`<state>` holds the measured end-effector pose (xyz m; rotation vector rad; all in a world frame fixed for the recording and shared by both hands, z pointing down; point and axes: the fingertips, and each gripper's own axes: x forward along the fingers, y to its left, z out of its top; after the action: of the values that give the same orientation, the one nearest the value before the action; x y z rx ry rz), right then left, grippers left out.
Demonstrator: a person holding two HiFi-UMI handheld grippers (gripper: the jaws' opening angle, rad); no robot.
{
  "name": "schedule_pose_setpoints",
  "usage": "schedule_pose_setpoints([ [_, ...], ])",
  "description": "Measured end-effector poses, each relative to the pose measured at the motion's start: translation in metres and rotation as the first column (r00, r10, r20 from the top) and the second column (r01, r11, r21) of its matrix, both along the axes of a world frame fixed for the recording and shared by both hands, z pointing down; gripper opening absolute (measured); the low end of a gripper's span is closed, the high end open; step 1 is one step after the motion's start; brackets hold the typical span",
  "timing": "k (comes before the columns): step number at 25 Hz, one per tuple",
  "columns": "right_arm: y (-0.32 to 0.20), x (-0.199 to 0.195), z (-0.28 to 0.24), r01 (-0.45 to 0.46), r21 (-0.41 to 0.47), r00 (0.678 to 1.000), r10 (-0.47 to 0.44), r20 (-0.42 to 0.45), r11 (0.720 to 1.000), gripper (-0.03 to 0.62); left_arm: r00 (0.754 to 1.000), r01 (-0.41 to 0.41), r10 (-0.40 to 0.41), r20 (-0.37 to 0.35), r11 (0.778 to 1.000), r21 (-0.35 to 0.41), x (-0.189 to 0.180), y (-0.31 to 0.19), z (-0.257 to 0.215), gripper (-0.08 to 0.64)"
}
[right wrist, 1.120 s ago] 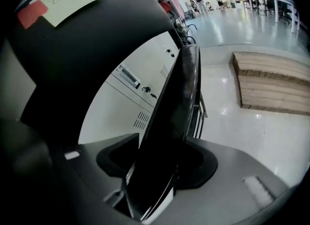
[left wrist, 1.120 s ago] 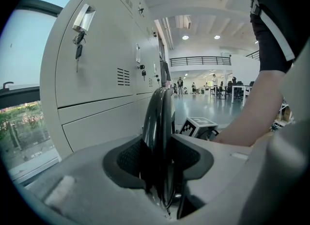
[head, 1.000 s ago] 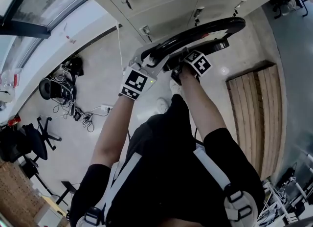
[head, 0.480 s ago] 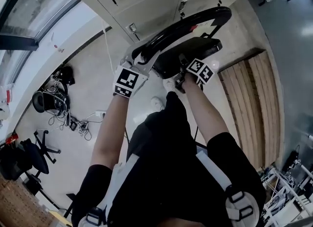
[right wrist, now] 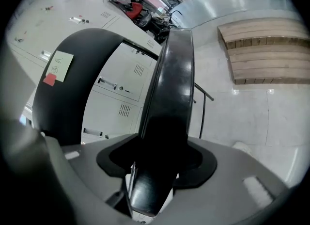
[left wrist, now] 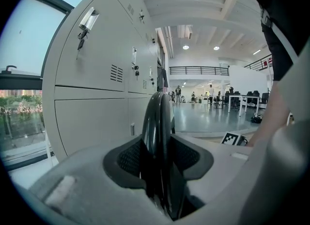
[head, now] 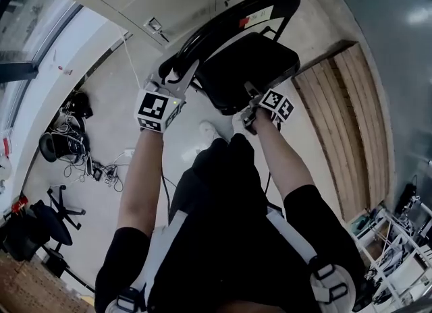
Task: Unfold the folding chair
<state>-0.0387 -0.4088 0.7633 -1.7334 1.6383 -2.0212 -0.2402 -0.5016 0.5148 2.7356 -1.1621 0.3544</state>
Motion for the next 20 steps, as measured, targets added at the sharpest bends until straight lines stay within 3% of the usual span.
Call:
schedule_pose_setpoints([
  [12, 0.078, 0.041, 0.052, 0.005, -0.021, 0.990, -0.002, 0.139, 1.000, 0.232, 1.000, 0.020, -0.020, -0.017, 0.999, 0.029, 0.026, 0.041, 0.011, 0.158],
  [20, 0.122, 0.071, 0.092, -0.020, -0.069, 0.989, 0.030, 0.147, 0.997, 0.252, 0.999, 0.000, 0.001, -0.046, 1.000, 0.013, 0.059, 0.091, 0.024, 0.147],
])
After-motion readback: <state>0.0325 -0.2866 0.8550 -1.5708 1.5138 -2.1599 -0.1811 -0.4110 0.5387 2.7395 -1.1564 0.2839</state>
